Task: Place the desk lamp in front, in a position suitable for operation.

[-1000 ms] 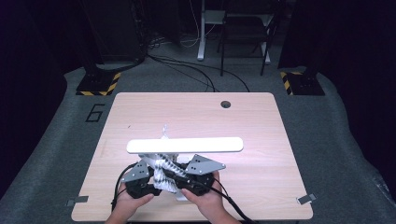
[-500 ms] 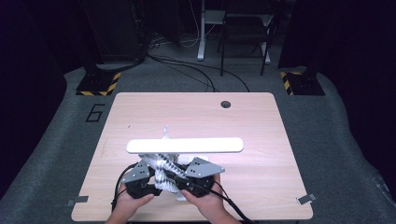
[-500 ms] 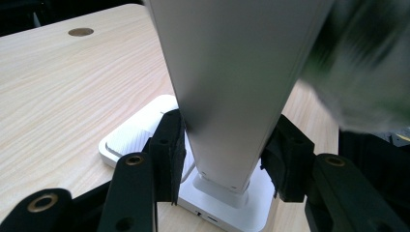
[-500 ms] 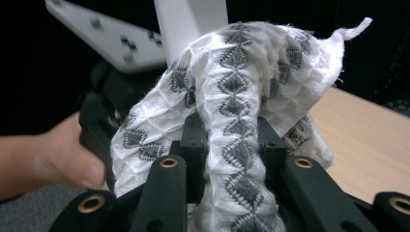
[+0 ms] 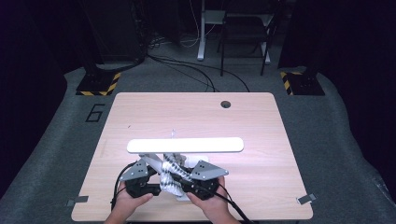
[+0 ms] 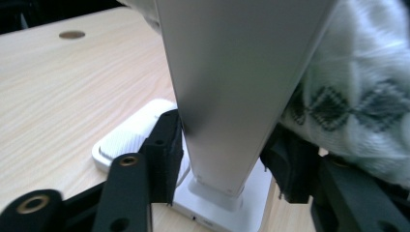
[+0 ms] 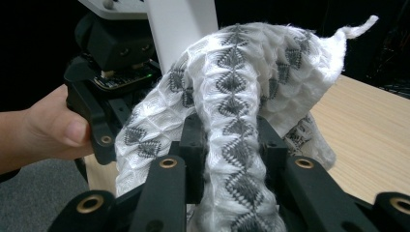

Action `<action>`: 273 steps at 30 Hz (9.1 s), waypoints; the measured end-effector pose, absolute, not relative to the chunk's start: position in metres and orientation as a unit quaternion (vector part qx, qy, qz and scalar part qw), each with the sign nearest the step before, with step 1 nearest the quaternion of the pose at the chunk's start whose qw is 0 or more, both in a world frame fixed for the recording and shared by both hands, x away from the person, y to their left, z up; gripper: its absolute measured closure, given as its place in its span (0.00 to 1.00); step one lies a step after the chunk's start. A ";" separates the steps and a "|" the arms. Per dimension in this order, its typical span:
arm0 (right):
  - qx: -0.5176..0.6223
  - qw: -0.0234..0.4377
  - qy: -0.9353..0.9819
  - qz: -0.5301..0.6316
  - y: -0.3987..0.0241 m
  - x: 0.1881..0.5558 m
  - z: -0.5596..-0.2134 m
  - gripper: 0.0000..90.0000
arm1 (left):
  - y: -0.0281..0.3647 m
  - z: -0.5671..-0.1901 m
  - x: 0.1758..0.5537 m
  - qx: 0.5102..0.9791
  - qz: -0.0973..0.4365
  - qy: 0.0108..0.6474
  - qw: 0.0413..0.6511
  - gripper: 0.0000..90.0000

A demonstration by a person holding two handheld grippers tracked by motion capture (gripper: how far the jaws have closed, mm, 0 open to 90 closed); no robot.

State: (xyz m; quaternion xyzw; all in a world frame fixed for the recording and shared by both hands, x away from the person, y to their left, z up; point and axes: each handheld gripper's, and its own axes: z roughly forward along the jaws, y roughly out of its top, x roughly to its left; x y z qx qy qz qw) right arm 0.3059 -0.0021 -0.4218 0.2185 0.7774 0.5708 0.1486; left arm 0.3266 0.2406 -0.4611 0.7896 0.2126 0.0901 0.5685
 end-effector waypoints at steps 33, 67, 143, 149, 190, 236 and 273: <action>0.203 0.206 0.741 0.606 0.006 0.295 -0.394 0.78 | 0.229 -0.441 0.313 0.782 0.132 0.235 0.562 0.59; 0.203 0.238 0.724 0.615 -0.006 0.286 -0.374 0.77 | 0.218 -0.442 0.309 0.785 0.098 0.209 0.575 0.55; 0.202 0.221 0.703 0.645 0.004 0.287 -0.363 0.82 | 0.212 -0.439 0.317 0.776 0.121 0.216 0.580 0.59; 0.204 0.223 0.716 0.629 0.002 0.289 -0.374 0.82 | 0.213 -0.437 0.316 0.782 0.121 0.215 0.573 0.59; 0.220 0.213 0.669 0.677 -0.010 0.282 -0.362 0.83 | 0.208 -0.438 0.315 0.775 0.122 0.220 0.580 0.58; 0.290 0.280 0.625 0.669 -0.113 0.294 -0.354 0.83 | 0.211 -0.438 0.316 0.782 0.120 0.219 0.571 0.58; 0.257 0.269 0.662 0.651 -0.154 0.306 -0.341 0.82 | 0.212 -0.437 0.316 0.784 0.113 0.221 0.568 0.59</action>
